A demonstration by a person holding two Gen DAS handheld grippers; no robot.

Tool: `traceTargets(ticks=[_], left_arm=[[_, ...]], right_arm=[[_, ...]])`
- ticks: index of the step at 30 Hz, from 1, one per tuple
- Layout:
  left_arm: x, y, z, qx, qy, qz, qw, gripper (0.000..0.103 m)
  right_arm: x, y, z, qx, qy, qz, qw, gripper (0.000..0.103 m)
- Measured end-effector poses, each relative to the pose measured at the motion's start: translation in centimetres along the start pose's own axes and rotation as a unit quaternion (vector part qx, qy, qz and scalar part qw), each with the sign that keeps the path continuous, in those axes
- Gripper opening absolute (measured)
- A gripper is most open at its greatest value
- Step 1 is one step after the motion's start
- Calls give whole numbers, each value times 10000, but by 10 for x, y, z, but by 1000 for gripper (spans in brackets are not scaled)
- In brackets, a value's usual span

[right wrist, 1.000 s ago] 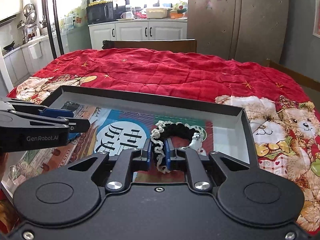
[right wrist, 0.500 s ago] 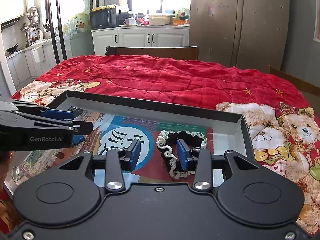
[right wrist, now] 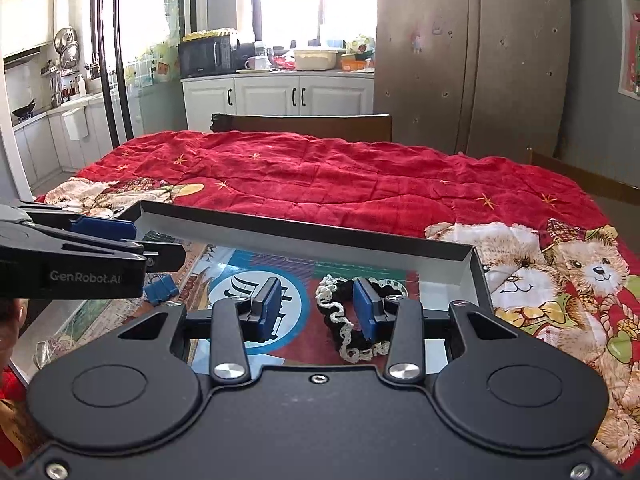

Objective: Organize objects
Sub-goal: 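Open right gripper to drop the scrunchie while left gripper releases the clip inside the box, then withdraw both grippers from the box back toward the scrunchie pile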

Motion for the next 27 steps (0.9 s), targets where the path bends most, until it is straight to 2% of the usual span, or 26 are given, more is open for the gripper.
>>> traceTargets(ticks=[14,27], left_arm=[[50,-13,7,-23,215,508,9985,75],[99,-8,1,-160,273,847,9959,83]], right_arm=[[29,-9,-12,-41,-126,255,9996,38],[75,-4,-32,-5,-306,316,9990,38]])
Point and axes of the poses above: each gripper's, at about its wrist camera, not at the fingertips, and x roughly against the way its jaws point, z to its right, y to its underside, the point moved 9 cm from there along -x, roughly the way its jaws point, and after that the axes turned 14 degrees about -y, right-handed, at the moved point
